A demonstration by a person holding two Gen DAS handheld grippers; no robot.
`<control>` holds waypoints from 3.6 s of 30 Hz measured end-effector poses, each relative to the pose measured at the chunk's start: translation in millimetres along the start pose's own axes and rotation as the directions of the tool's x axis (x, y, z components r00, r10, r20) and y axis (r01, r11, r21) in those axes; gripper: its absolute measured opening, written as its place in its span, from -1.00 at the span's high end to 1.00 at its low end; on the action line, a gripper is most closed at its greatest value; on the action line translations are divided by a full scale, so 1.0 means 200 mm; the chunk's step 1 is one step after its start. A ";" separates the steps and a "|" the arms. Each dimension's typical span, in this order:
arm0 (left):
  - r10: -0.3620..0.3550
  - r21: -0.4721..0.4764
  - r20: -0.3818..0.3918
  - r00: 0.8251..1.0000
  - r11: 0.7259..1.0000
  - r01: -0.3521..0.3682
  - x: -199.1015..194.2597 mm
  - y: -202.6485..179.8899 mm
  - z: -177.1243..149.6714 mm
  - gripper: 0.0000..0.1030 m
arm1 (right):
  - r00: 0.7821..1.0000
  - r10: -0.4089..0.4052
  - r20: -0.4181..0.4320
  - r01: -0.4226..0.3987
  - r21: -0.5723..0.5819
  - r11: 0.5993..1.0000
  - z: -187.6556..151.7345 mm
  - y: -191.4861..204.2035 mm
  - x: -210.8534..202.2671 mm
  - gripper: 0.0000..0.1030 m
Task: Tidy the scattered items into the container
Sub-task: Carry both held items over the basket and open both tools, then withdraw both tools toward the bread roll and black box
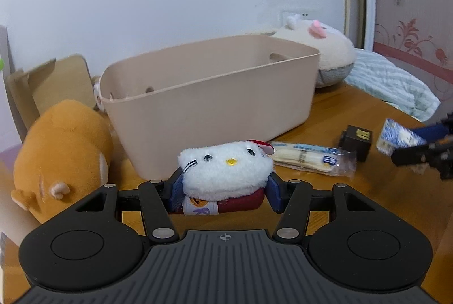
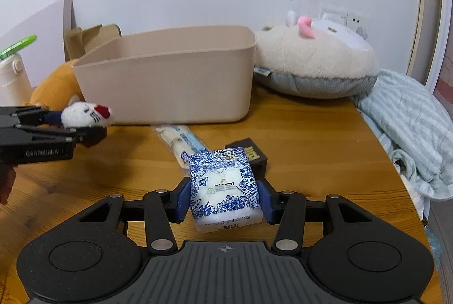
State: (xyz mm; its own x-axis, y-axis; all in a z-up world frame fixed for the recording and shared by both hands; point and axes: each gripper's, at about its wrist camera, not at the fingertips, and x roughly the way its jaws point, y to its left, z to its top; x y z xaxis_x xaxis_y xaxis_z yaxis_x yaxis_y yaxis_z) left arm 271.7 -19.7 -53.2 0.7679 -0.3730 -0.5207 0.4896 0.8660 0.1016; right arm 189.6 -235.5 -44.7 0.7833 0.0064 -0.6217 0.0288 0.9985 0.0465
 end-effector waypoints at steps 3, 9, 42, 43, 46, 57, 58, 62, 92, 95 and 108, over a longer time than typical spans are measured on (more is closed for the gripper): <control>-0.004 0.010 0.028 1.000 1.000 0.004 -0.06 0.00 0.03 -0.12 | 1.000 0.002 0.025 -0.002 -0.006 1.000 0.03 0.00 -0.05 0.10; 0.006 -0.007 0.091 0.996 1.000 -0.005 -0.16 0.01 0.13 -0.12 | 0.997 0.034 0.074 -0.034 0.000 0.999 0.13 -0.01 -0.14 0.10; 0.118 -0.141 0.120 0.986 0.985 -0.101 0.06 0.28 0.62 -0.12 | 0.976 0.058 0.209 -0.012 -0.216 0.976 0.78 0.18 0.00 0.10; 0.117 -0.145 0.112 0.987 0.984 -0.101 0.09 0.29 0.62 -0.13 | 0.977 0.059 0.204 -0.014 -0.216 0.976 0.79 0.18 0.02 0.10; 0.120 -0.143 0.096 0.988 0.984 -0.105 0.14 0.29 0.62 -0.13 | 0.981 0.058 0.188 -0.017 -0.214 0.977 0.82 0.18 0.10 0.10; 0.086 -0.173 0.012 0.996 0.981 -0.082 0.36 0.32 0.65 -0.13 | 0.993 0.048 0.108 -0.027 -0.184 0.983 0.89 0.17 0.40 0.10; 0.079 -0.185 -0.002 0.997 0.980 -0.078 0.39 0.32 0.65 -0.13 | 0.994 0.043 0.102 -0.024 -0.184 0.983 0.89 0.17 0.42 0.10; 0.087 -0.186 -0.041 0.995 0.978 -0.094 0.46 0.33 0.63 -0.13 | 0.997 0.030 0.078 -0.015 -0.188 0.982 0.90 0.17 0.52 0.10; 0.213 -0.209 -0.044 0.976 0.953 -0.218 0.24 0.18 0.57 -0.90 | 0.989 -0.025 0.145 0.050 -0.175 0.983 0.80 0.12 0.38 -0.76; 0.233 -0.179 -0.005 0.972 0.956 -0.230 0.16 0.07 0.53 -0.91 | 0.983 -0.040 0.179 0.073 -0.179 0.981 0.74 0.09 0.28 -0.95; 0.121 -0.234 -0.060 0.991 0.963 -0.132 0.14 -0.28 0.29 -0.91 | 0.992 -0.107 0.069 0.118 -0.192 0.974 0.32 -0.11 0.12 -1.00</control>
State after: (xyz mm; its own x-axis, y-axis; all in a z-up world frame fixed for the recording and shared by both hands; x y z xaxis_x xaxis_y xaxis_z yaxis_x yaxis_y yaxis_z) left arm 289.4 -97.0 -24.3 0.7956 -0.2448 -0.5542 0.2734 0.9614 -0.0322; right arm 246.7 -261.6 -10.7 0.8164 -0.1040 -0.5680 0.0012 0.9840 -0.1784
